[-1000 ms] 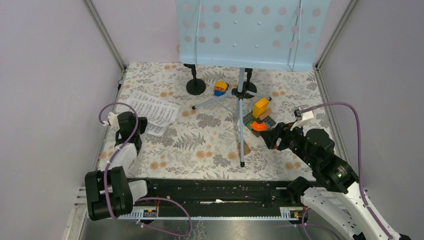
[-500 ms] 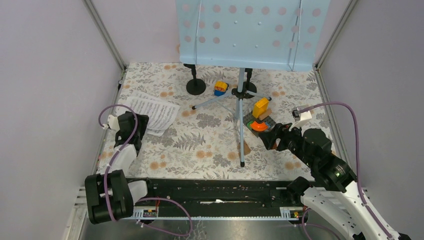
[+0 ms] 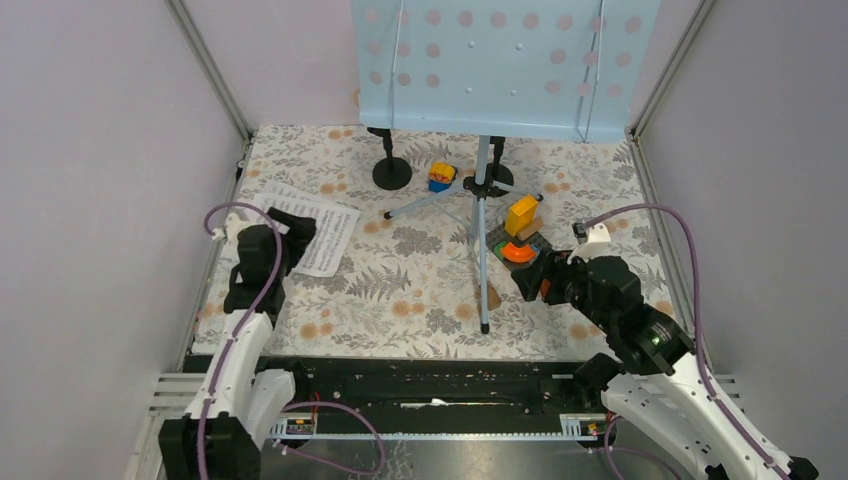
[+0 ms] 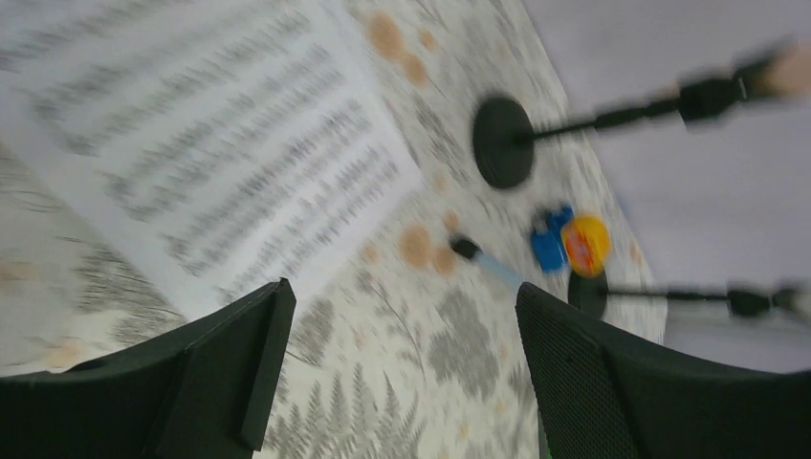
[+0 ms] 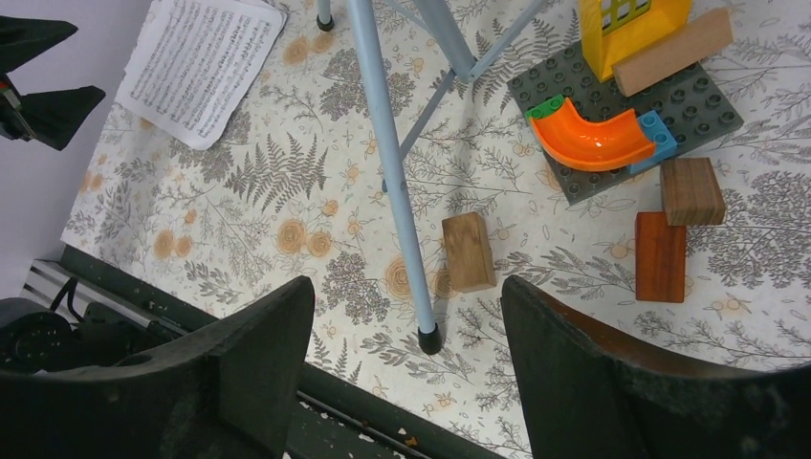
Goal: Pack up the instrument practice props
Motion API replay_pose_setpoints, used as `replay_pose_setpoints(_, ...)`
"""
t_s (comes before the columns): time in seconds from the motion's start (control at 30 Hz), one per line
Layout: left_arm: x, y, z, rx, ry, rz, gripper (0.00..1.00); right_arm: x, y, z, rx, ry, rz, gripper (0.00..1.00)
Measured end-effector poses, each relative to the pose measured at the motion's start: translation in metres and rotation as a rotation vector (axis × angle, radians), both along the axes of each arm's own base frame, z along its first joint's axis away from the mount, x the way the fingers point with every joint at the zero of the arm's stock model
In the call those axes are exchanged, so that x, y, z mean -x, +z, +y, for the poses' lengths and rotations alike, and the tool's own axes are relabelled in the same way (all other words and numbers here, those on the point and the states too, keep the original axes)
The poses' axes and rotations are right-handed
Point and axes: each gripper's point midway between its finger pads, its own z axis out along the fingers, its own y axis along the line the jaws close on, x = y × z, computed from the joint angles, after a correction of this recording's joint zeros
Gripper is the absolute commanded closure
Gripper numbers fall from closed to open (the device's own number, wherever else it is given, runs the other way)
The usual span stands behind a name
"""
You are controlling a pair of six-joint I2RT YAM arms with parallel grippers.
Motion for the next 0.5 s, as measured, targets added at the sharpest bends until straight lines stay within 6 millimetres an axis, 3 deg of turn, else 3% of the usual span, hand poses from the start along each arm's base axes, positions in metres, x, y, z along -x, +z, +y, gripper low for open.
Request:
replay_pose_setpoints(0.1, -0.003, 0.008, -0.05, -0.044, -0.187, -0.015, 0.07, -0.002, -0.007, 0.002, -0.031, -0.02, 0.021, 0.2)
replay_pose_setpoints(0.3, -0.004, 0.03, -0.174, -0.164, -0.594, -0.132, 0.07, -0.008, -0.012, 0.006, -0.213, -0.136, 0.058, 0.2)
replay_pose_setpoints(0.5, -0.036, 0.056, -0.239, -0.179, -0.829, -0.279, 0.09, -0.007, -0.043, 0.009, -0.39, -0.24, 0.161, 0.2)
